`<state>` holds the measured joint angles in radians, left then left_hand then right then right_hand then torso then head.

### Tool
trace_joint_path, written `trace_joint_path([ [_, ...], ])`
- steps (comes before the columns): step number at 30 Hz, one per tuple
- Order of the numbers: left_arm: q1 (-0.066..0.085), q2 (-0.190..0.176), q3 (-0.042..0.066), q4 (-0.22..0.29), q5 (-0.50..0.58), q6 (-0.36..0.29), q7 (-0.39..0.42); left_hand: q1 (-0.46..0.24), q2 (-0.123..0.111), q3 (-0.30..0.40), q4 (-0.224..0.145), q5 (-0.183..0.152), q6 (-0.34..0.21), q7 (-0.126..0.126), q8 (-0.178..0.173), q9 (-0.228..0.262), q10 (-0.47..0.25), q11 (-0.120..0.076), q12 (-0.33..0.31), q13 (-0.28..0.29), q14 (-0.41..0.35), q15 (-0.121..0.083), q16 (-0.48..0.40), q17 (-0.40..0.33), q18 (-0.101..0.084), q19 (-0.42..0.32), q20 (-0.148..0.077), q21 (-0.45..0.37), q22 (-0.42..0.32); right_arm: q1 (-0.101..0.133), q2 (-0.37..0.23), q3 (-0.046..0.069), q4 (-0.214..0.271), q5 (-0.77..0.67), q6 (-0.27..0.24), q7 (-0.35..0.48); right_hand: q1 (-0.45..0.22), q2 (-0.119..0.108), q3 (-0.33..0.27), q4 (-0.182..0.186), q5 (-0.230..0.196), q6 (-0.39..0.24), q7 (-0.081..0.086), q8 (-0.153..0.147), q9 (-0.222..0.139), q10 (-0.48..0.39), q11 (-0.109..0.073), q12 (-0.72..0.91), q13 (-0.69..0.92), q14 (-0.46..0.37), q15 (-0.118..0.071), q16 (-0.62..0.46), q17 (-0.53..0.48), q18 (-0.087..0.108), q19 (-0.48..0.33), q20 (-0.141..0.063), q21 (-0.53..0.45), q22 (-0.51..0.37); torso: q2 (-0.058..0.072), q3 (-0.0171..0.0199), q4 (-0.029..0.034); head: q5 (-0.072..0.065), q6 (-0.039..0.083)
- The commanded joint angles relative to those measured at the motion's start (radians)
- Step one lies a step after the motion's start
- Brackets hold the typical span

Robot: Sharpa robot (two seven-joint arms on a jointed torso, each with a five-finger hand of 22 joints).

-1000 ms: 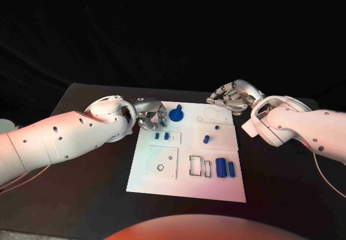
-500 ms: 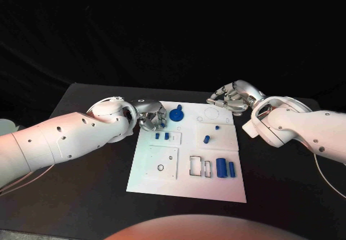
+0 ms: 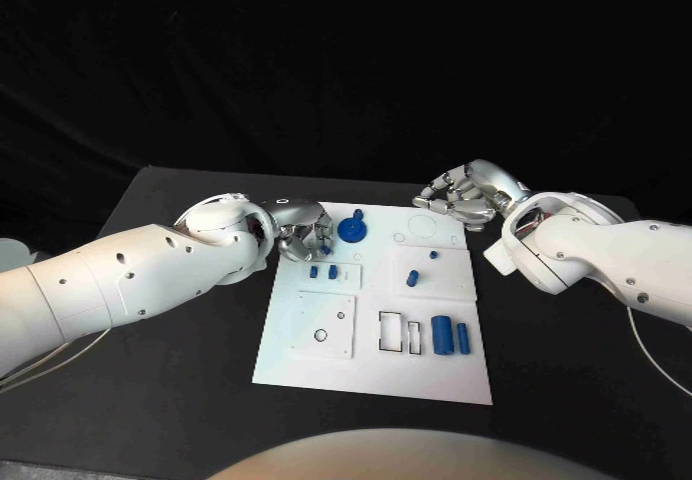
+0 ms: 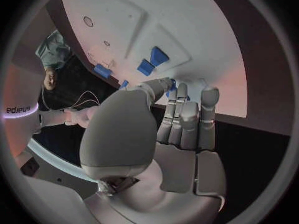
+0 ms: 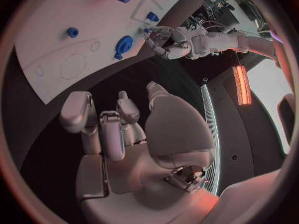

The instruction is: Assemble the parts on the task board

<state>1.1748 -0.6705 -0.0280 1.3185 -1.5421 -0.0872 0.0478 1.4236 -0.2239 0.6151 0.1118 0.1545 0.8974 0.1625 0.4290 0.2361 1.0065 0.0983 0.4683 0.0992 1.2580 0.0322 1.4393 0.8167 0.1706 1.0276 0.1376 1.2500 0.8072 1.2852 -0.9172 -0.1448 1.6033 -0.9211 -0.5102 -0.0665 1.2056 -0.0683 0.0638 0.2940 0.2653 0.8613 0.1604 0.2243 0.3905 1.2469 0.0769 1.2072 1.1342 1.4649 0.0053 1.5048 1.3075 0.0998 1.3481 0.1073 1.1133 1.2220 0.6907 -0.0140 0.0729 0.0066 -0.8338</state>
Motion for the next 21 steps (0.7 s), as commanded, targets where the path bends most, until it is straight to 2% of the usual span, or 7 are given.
trace_joint_path([
  [1, 0.0, 0.004, 0.001, 0.001, -0.009, -0.005, 0.008, -0.003, 0.003, -0.003, -0.002, -0.005, 0.008, -0.002, -0.007, 0.001, 0.004, 0.001, -0.005, -0.001, 0.001, 0.001, -0.006, -0.001, -0.013, 0.0, -0.003, -0.003, -0.001, -0.001, 0.001, 0.0, 0.001, -0.011, 0.006, 0.001, -0.001, 0.011, -0.005, -0.002, -0.002, -0.005, -0.002, 0.007, 0.001, 0.002, -0.002, 0.0, -0.002, 0.066, -0.005, -0.007, 0.103, 0.006, -0.004, -0.003, -0.005, 0.0, -0.001, -0.0007, 0.0009, 0.0, 0.0],
  [16, 0.0, 0.013, 0.001, 0.0, -0.015, 0.014, -0.01, -0.002, 0.004, -0.002, -0.002, -0.005, 0.01, -0.001, -0.008, 0.002, 0.007, 0.001, -0.006, -0.001, 0.002, 0.0, -0.005, 0.003, -0.014, 0.002, -0.003, -0.002, 0.002, -0.001, 0.001, 0.0, -0.001, -0.011, 0.01, -0.001, -0.001, 0.011, -0.005, -0.002, -0.002, -0.005, -0.002, 0.007, 0.001, 0.005, -0.003, 0.004, 0.002, 0.067, -0.005, -0.006, 0.103, 0.005, -0.003, -0.003, -0.002, 0.003, -0.001, -0.001, 0.0005, 0.0, 0.003],
  [21, 0.0, 0.018, 0.001, -0.001, -0.02, 0.036, -0.029, -0.002, 0.004, -0.002, -0.002, -0.005, 0.01, -0.001, -0.008, 0.002, 0.007, 0.001, -0.007, -0.001, 0.003, 0.0, -0.005, 0.004, -0.014, 0.002, -0.003, -0.002, 0.002, -0.001, -0.001, 0.0, -0.004, -0.012, 0.01, -0.001, 0.0, 0.013, -0.006, -0.002, -0.002, -0.004, -0.003, 0.008, 0.001, 0.006, -0.003, 0.003, 0.001, 0.067, -0.005, -0.006, 0.103, 0.005, -0.002, -0.003, -0.001, 0.004, 0.0, -0.0024, -0.001, -0.001, 0.004],
])
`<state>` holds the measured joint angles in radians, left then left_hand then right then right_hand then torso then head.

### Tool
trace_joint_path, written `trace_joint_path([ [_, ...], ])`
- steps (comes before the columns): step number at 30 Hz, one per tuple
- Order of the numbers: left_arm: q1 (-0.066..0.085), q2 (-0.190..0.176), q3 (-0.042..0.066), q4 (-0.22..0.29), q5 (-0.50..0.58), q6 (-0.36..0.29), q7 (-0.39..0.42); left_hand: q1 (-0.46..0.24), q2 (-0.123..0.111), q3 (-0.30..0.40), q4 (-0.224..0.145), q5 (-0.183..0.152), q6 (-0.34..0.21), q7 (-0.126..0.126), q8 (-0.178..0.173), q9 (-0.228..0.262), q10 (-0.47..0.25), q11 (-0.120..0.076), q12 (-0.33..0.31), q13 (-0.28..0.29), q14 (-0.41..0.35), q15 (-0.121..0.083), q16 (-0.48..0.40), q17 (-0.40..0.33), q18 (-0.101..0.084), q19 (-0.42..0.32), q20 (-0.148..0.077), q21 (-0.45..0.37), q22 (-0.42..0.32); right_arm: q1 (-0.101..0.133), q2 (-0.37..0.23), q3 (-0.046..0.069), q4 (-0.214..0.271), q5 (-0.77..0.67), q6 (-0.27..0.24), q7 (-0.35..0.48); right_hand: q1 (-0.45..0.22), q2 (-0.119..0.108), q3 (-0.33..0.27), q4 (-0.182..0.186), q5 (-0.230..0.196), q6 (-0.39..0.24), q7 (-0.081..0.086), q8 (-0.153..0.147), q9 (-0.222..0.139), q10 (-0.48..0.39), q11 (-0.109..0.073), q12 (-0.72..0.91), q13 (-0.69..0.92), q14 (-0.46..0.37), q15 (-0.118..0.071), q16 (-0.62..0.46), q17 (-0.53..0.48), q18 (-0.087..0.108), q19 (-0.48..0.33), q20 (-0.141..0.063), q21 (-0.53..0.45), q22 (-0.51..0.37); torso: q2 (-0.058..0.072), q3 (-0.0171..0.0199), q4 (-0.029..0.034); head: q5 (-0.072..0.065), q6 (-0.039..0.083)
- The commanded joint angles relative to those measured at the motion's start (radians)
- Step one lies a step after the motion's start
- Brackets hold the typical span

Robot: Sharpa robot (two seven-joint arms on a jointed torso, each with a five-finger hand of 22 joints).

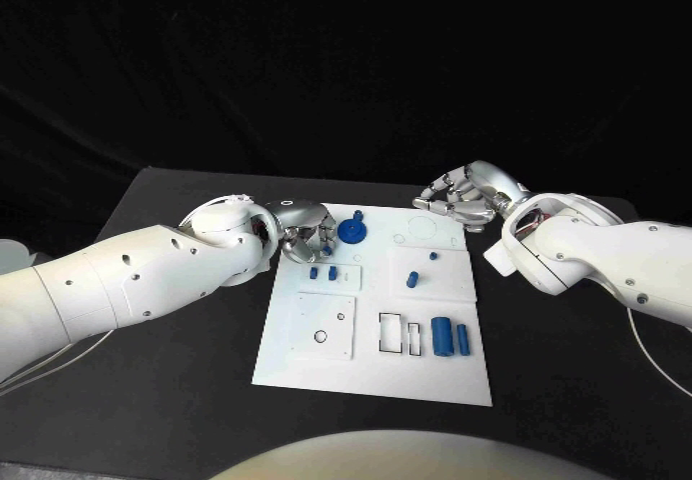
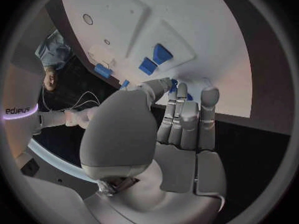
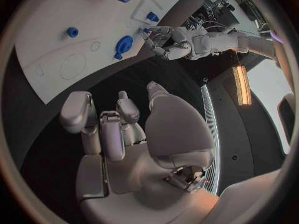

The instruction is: Assemble the parts on the task board

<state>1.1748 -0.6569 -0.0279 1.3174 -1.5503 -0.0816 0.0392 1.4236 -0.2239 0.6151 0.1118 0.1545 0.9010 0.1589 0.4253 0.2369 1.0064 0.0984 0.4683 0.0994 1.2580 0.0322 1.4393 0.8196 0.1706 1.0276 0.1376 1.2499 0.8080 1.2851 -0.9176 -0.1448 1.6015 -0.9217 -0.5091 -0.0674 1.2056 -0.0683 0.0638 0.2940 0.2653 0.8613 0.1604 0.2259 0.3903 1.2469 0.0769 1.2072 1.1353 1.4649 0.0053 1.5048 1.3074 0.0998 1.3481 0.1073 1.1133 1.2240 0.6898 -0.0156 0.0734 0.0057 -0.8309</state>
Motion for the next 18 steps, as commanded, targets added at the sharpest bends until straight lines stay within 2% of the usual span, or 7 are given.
trace_joint_path([
  [1, 0.0, 0.005, 0.001, -0.001, -0.013, 0.036, -0.023, -0.003, 0.005, -0.002, -0.001, -0.005, 0.007, 0.003, -0.005, 0.001, 0.008, 0.001, -0.007, -0.001, 0.003, 0.0, -0.005, 0.001, -0.013, 0.003, -0.004, -0.002, 0.001, -0.001, -0.001, 0.0, -0.002, -0.011, 0.01, 0.0, 0.0, 0.013, -0.006, -0.002, -0.002, -0.004, -0.003, 0.006, 0.002, 0.006, -0.003, 0.003, 0.0, 0.067, -0.005, -0.006, 0.103, 0.005, -0.002, -0.003, -0.001, 0.002, 0.001, -0.0008, -0.0019, 0.0, 0.001],
  [2, 0.0, 0.007, 0.001, -0.001, -0.013, 0.04, -0.026, -0.003, 0.005, -0.002, -0.001, -0.005, 0.007, 0.003, -0.005, 0.001, 0.008, 0.001, -0.007, -0.001, 0.003, 0.0, -0.005, 0.001, -0.013, 0.003, -0.004, -0.002, 0.001, -0.001, -0.001, 0.0, -0.003, -0.011, 0.01, 0.0, 0.0, 0.013, -0.006, -0.002, -0.002, -0.004, -0.003, 0.006, 0.002, 0.006, -0.003, 0.003, 0.0, 0.067, -0.005, -0.006, 0.103, 0.005, -0.002, -0.003, -0.001, 0.002, 0.001, 0.0005, -0.0021, 0.001, 0.0],
  [4, 0.0, 0.009, 0.001, -0.003, -0.014, 0.047, -0.03, -0.005, 0.006, -0.002, 0.0, -0.006, 0.007, 0.004, -0.006, 0.001, 0.008, 0.002, -0.01, -0.002, 0.002, 0.001, -0.006, -0.002, -0.013, 0.0, -0.004, -0.004, -0.004, -0.001, -0.001, 0.0, -0.003, -0.011, 0.01, 0.0, 0.0, 0.013, -0.006, -0.002, -0.002, -0.004, -0.003, 0.006, 0.002, 0.006, -0.003, 0.003, 0.0, 0.067, -0.005, -0.006, 0.103, 0.005, -0.002, -0.003, -0.001, 0.002, 0.0, 0.0008, -0.0016, 0.001, 0.0],
  [9, 0.0, 0.014, 0.001, -0.006, -0.015, 0.057, -0.034, -0.005, 0.008, -0.002, 0.001, -0.006, 0.007, 0.004, -0.007, 0.001, 0.008, 0.002, -0.011, -0.002, 0.002, 0.001, -0.006, -0.002, -0.012, -0.001, -0.004, -0.005, -0.006, -0.001, 0.0, 0.0, -0.005, -0.011, 0.013, -0.003, 0.0, 0.013, -0.006, -0.002, -0.002, -0.004, -0.003, 0.006, 0.002, 0.006, -0.003, 0.003, 0.0, 0.067, -0.005, -0.006, 0.103, 0.005, -0.002, -0.003, -0.001, 0.002, 0.0, 0.0002, 0.0014, -0.002, 0.0],
  [18, 0.0, 0.016, 0.001, -0.009, -0.015, 0.06, -0.034, -0.005, 0.013, 0.0, 0.002, -0.006, 0.009, 0.002, -0.008, 0.003, 0.011, 0.001, -0.013, -0.001, 0.002, 0.001, -0.007, -0.002, -0.013, 0.002, -0.004, -0.003, -0.001, -0.001, 0.0, 0.0, -0.008, -0.012, 0.014, -0.007, 0.0, 0.013, -0.007, -0.002, -0.002, -0.004, -0.003, 0.007, 0.002, 0.006, -0.003, 0.003, -0.001, 0.067, -0.006, -0.006, 0.104, 0.005, -0.001, -0.003, -0.001, 0.002, 0.0, 0.0005, 0.0009, -0.001, -0.001],
])
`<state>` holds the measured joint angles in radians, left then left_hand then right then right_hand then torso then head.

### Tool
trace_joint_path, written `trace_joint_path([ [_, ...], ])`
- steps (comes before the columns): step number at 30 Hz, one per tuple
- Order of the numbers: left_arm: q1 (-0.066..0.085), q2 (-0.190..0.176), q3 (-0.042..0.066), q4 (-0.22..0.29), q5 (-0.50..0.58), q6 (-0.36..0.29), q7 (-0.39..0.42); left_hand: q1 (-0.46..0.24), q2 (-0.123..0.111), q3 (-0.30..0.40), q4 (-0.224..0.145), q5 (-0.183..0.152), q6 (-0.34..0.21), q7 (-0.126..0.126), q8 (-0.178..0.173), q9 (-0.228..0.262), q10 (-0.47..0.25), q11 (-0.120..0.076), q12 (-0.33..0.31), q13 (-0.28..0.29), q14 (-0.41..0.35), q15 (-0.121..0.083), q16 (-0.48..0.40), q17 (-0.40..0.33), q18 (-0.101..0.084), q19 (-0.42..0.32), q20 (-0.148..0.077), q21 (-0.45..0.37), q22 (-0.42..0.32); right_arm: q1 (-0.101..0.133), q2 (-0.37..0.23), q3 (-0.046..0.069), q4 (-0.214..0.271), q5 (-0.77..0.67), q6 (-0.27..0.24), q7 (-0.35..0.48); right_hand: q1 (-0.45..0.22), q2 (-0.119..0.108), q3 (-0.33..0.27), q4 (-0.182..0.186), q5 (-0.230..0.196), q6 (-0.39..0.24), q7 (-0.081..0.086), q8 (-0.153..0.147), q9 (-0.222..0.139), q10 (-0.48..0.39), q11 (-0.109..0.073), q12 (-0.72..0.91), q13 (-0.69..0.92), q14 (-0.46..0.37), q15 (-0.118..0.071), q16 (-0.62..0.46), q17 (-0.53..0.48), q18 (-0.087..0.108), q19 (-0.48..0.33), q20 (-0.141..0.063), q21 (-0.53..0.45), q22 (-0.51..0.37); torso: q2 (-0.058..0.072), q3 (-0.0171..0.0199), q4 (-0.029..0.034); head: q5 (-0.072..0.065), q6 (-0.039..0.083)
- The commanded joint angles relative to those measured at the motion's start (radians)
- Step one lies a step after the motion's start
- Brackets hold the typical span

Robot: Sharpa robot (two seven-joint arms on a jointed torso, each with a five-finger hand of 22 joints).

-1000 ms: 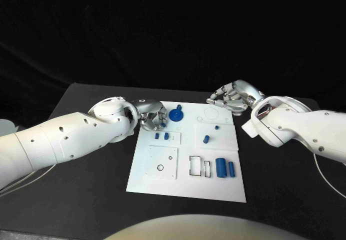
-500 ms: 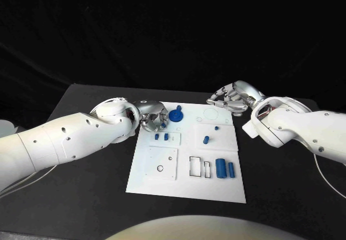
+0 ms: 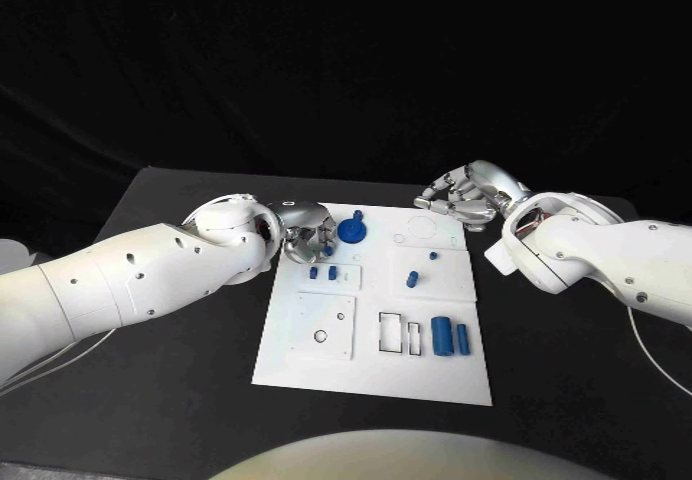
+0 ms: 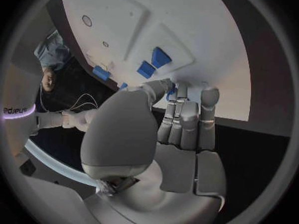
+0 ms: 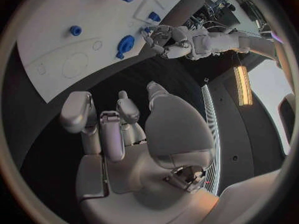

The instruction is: Assemble the parts on the task board

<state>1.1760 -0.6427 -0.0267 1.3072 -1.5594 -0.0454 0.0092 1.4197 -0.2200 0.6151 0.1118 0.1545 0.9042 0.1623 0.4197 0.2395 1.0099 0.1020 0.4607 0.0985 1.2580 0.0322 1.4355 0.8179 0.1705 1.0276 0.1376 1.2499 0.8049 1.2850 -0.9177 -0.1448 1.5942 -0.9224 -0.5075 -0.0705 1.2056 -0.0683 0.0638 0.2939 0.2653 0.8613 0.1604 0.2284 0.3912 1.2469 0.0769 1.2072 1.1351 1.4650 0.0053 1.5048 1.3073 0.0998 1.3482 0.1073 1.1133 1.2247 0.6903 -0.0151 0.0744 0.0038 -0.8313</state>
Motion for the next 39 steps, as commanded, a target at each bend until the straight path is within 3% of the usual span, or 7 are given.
trace_joint_path([
  [1, -0.001, 0.002, -0.001, 0.001, -0.006, 0.023, -0.003, 0.0, 0.01, 0.0, 0.002, -0.006, 0.008, -0.002, -0.003, 0.001, 0.009, -0.003, -0.006, 0.0, 0.003, 0.0, -0.003, 0.002, -0.014, 0.003, -0.004, -0.003, 0.002, 0.0, 0.001, 0.0, -0.001, -0.011, 0.013, -0.004, 0.0, 0.013, -0.007, -0.002, -0.002, -0.004, -0.003, 0.004, 0.001, 0.006, -0.003, 0.003, 0.0, 0.067, -0.006, -0.006, 0.104, 0.005, -0.001, -0.003, -0.001, 0.001, 0.0, 0.0001, -0.0001, 0.0, -0.001],
  [14, -0.001, 0.001, -0.001, 0.0, -0.006, 0.018, -0.004, 0.001, 0.01, -0.005, -0.001, -0.008, 0.017, -0.006, -0.003, 0.005, 0.018, -0.007, -0.008, 0.004, 0.011, -0.003, 0.0, 0.013, -0.014, 0.008, -0.005, -0.001, 0.006, -0.001, 0.001, 0.0, -0.003, -0.012, 0.012, -0.003, 0.0, 0.013, -0.007, -0.002, -0.002, -0.004, -0.003, 0.004, 0.001, 0.006, -0.003, 0.003, 0.0, 0.067, -0.006, -0.006, 0.104, 0.005, -0.001, -0.003, -0.001, 0.001, 0.0, 0.0004, -0.0001, 0.002, -0.001],
  [31, -0.001, -0.004, -0.001, -0.003, -0.005, 0.017, -0.028, -0.007, -0.017, -0.013, 0.005, -0.008, -0.095, 0.029, -0.121, -0.029, 0.016, 0.016, -0.046, 0.016, -0.001, 0.016, -0.003, -0.004, -0.011, -0.004, 0.008, -0.016, -0.02, -0.002, 0.001, 0.0, -0.004, -0.012, 0.009, -0.002, 0.0, 0.013, -0.01, -0.002, -0.003, -0.006, -0.003, 0.004, 0.001, -0.002, -0.003, -0.008, -0.014, 0.066, -0.006, -0.008, 0.1, 0.006, -0.005, -0.003, -0.01, -0.005, 0.0, -0.0002, -0.0006, 0.0, 0.0],
  [39, -0.001, -0.011, -0.001, -0.006, -0.006, 0.007, -0.036, -0.011, -0.024, -0.02, 0.007, -0.009, -0.096, 0.037, -0.127, -0.031, 0.016, 0.021, -0.049, 0.017, -0.004, 0.019, -0.004, -0.01, -0.01, -0.008, 0.01, -0.019, -0.026, -0.002, 0.0, 0.0, -0.004, -0.011, 0.008, -0.002, 0.0, 0.012, -0.013, -0.002, -0.003, -0.009, -0.002, 0.003, 0.0, -0.023, -0.002, -0.031, -0.041, 0.065, -0.006, -0.011, 0.095, 0.008, -0.009, -0.003, -0.02, -0.012, -0.001, -0.0003, -0.0002, 0.002, 0.004],
])
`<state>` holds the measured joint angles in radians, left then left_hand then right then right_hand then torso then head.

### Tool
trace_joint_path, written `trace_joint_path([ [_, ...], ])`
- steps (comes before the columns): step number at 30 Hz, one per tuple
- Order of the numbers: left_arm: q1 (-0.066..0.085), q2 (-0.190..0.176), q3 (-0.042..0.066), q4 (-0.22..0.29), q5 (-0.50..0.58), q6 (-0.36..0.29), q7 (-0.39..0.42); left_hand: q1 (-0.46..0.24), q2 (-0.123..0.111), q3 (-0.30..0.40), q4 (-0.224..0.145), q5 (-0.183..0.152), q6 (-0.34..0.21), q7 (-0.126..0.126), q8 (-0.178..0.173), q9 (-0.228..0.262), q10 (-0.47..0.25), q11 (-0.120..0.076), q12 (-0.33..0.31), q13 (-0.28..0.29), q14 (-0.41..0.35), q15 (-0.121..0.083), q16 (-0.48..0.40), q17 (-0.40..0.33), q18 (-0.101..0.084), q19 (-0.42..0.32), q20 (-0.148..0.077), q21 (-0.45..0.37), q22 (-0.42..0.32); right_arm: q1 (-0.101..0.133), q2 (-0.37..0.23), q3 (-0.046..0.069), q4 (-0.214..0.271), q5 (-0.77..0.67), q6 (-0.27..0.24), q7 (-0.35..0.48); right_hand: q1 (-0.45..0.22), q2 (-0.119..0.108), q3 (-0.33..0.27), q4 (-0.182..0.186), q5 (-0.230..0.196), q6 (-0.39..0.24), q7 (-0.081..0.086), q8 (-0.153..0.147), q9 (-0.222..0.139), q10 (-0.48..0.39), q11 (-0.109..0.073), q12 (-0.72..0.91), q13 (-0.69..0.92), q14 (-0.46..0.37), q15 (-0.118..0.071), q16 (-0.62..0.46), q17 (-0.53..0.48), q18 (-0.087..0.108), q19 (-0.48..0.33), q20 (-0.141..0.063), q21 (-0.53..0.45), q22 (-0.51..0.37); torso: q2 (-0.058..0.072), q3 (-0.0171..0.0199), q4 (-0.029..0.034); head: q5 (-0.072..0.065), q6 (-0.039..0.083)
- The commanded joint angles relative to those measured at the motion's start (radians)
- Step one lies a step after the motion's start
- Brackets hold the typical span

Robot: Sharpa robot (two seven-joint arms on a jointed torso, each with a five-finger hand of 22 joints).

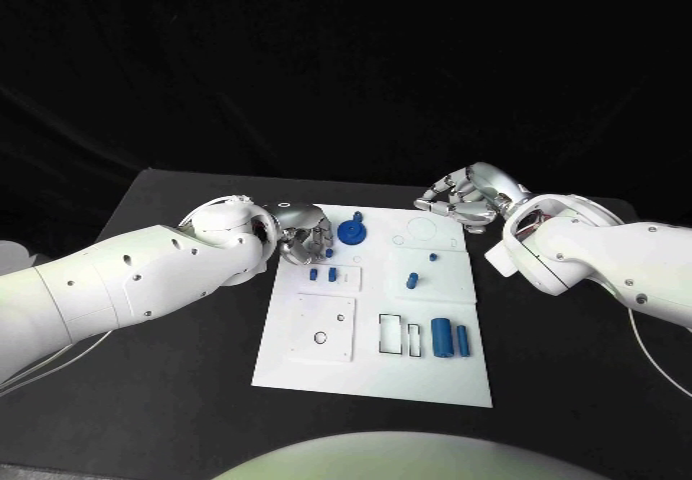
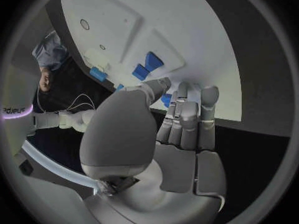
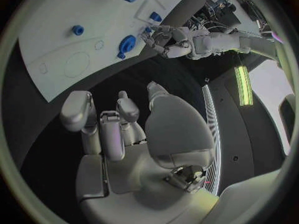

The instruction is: Assemble the parts on the task board

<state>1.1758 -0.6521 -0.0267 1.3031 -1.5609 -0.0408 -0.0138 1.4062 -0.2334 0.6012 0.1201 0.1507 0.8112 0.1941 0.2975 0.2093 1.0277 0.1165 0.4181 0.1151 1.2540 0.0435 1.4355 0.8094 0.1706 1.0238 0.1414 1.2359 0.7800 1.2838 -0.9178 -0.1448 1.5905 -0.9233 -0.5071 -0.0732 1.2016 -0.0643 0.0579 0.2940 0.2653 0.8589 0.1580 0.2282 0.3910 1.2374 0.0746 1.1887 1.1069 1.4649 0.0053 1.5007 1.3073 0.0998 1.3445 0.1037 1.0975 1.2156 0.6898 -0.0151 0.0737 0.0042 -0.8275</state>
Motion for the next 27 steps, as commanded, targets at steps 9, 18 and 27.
trace_joint_path([
  [9, -0.001, -0.036, 0.009, 0.005, 0.041, -0.088, 0.016, 0.021, -0.01, -0.005, -0.008, -0.001, 0.007, 0.005, -0.01, -0.002, -0.045, 0.015, -0.025, 0.0, -0.071, 0.016, -0.039, -0.13, 0.01, -0.085, 0.014, -0.06, -0.108, -0.001, -0.006, 0.0, -0.017, -0.024, 0.063, 0.024, 0.196, -0.018, 0.051, -0.034, 0.004, -0.012, 0.004, 0.012, 0.0, -0.272, 0.0, -0.429, -0.421, 0.048, -0.008, -0.051, 0.021, 0.016, -0.02, -0.003, -0.057, -0.03, -0.003, -0.0003, -0.0032, -0.005, 0.002],
  [18, 0.0, -0.12, 0.035, 0.046, 0.583, -0.118, 0.102, 0.014, -0.011, -0.006, -0.003, -0.001, 0.0, 0.023, -0.005, -0.002, -0.16, 0.038, -0.006, -0.009, -0.289, 0.035, -0.269, -0.422, 0.015, -0.181, 0.03, -0.197, -0.207, -0.001, -0.022, 0.0, -0.029, -0.247, 0.202, 0.024, 0.312, -0.165, 0.254, -0.02, 0.0, 0.024, 0.015, 0.015, -0.017, -0.259, 0.027, -0.796, -0.771, 0.052, 0.014, -0.044, 0.029, 0.012, -0.015, 0.015, -0.045, -0.006, -0.008, 0.0004, -0.0061, -0.02, 0.006],
  [27, -0.001, -0.205, 0.045, 0.105, 1.108, -0.027, 0.282, 0.041, 0.042, -0.216, 0.048, 0.005, -0.066, 0.042, 0.041, 0.004, -0.262, 0.055, 0.119, 0.002, -0.332, 0.054, -0.382, -0.474, 0.015, -0.149, 0.05, -0.393, -0.346, -0.017, -0.029, -0.001, -0.028, -0.525, 0.239, -0.023, 0.352, -0.17, 0.273, -0.045, -0.153, 0.066, -0.001, 0.022, -0.026, -0.234, 0.02, -0.849, -0.86, 0.047, 0.009, -0.052, 0.011, 0.015, -0.019, 0.013, -0.057, -0.007, -0.007, 0.0005, -0.002, -0.045, 0.011],
])
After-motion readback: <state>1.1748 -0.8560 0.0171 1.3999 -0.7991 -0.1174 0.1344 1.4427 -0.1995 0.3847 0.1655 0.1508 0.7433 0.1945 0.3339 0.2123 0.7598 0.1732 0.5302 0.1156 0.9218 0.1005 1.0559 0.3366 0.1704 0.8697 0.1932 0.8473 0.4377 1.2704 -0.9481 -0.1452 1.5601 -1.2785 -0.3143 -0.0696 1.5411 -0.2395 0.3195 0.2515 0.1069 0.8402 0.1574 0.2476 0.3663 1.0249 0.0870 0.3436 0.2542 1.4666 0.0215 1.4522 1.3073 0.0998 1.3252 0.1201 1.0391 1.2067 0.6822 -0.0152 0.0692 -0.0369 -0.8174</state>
